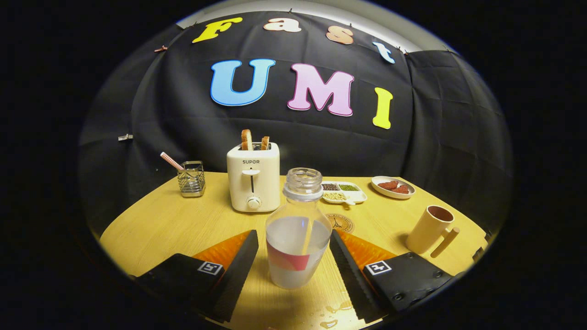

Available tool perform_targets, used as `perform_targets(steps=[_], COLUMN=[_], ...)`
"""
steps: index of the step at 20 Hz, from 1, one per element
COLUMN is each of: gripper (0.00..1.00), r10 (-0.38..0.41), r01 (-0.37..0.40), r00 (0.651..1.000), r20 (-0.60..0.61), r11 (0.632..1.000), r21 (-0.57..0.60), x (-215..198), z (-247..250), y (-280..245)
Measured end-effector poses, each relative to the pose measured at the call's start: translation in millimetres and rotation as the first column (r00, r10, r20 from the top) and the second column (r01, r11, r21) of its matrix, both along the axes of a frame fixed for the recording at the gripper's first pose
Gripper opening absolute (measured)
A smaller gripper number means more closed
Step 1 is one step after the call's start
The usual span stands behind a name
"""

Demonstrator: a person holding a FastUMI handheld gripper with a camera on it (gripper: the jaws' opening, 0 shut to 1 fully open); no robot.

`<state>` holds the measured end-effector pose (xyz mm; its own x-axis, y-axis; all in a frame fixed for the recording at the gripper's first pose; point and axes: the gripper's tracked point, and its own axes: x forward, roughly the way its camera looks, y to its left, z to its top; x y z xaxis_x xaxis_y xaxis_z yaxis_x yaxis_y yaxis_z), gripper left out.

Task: Take the bottle from table, then pour the juice into the cup, finally place the bottle on the coaster

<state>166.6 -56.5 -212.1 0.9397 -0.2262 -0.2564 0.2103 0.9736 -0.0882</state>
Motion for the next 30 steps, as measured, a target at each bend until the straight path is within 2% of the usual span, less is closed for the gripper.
perform_targets(steps=[3,4,8,13,19,26,30], gripper=[0.96,0.93,0.84,0.81,0.76,0.69,0.69], r10=[0.019,0.029,0.023,0.003,0.026,-0.011,0.002], r01=[-0.021,-0.030,-0.023,-0.003,-0.026,0.013,0.000], r00=[0.999,0.999,0.999,1.000,1.000,0.999,1.000], r20=[-0.026,-0.019,-0.023,-0.019,-0.002,-0.038,-0.012], r11=[0.998,0.998,0.999,0.999,0.999,0.998,0.993], r21=[-0.053,-0.060,-0.036,-0.032,-0.023,0.063,0.116], x=[6,8,18,24,28,23,17], z=[-9,-8,-14,-17,-16,-18,0], y=[-5,-6,-6,-6,-3,-16,-21])
